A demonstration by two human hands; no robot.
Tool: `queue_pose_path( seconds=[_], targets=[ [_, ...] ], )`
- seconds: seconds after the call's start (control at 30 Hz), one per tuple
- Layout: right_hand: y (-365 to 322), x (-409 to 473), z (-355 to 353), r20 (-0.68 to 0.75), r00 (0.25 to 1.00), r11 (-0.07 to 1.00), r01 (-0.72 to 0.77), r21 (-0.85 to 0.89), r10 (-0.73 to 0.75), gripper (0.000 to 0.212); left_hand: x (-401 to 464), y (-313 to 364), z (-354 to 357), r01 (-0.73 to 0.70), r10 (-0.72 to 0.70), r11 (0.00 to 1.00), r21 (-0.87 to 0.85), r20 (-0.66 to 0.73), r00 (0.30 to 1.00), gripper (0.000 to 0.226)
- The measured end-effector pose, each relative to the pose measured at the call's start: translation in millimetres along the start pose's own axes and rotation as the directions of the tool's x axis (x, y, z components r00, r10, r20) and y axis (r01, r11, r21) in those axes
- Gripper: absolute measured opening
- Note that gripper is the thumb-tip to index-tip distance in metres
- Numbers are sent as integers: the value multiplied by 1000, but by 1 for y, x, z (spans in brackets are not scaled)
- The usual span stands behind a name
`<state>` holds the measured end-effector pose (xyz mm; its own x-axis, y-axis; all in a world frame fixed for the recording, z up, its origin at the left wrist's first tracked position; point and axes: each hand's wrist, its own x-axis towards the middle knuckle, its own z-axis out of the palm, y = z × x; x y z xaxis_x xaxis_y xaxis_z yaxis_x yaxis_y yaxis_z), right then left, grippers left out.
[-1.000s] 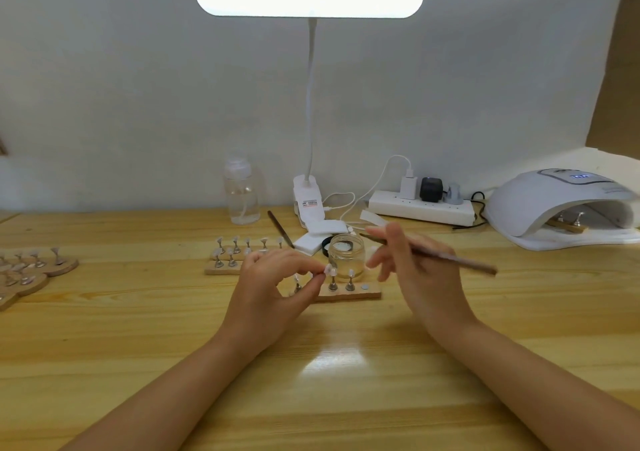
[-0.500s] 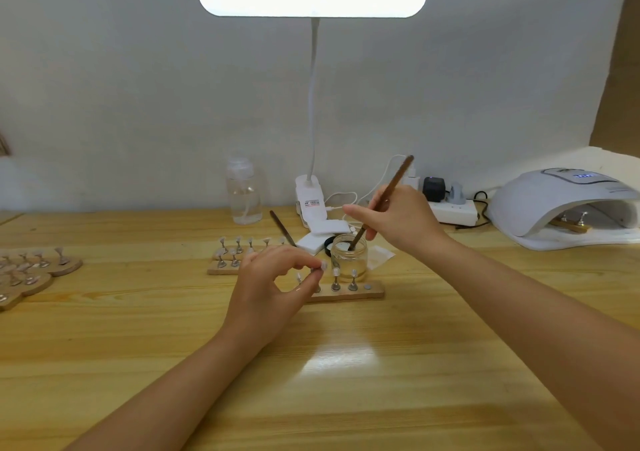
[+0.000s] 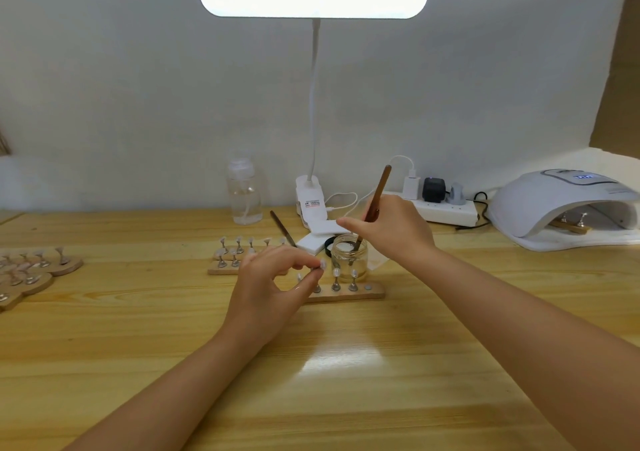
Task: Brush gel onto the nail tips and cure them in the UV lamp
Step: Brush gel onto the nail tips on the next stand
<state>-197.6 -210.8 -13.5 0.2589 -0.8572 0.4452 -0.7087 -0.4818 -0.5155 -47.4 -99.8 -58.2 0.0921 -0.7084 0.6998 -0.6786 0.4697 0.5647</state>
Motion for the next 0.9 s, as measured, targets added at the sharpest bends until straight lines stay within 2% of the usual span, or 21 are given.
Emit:
queue_pose_path(
  seconds=[0.17,0.33,0.57,0.73,0.8,0.9],
  targets=[
    [4,1,-8,-96,990,980,-87,176,105,41,0,0,0,14,-14,1000,-10,3,1000,10],
    [12,-1,-13,-131,951,907,-216,362,279,38,0,0,0,20,-20,1000,-12,8,1000,11],
    [20,-8,-18,-165,929,867,-229,443,330,38,0,0,0,21,-21,1000,-16,1,1000,14],
    [14,-26,-20,-229,920,735,-87,673,318,32,0,0,0,21,-22,1000,-15,-11,1000,15],
    [8,-39,-18,-273,933,699,32,714,236,30,0,-1,0,26,-26,1000,-15,-10,1000,15],
    [0,-62,-9,-347,938,700,232,676,25,21,0,-1,1,26,-26,1000,-12,-4,1000,13]
  ],
)
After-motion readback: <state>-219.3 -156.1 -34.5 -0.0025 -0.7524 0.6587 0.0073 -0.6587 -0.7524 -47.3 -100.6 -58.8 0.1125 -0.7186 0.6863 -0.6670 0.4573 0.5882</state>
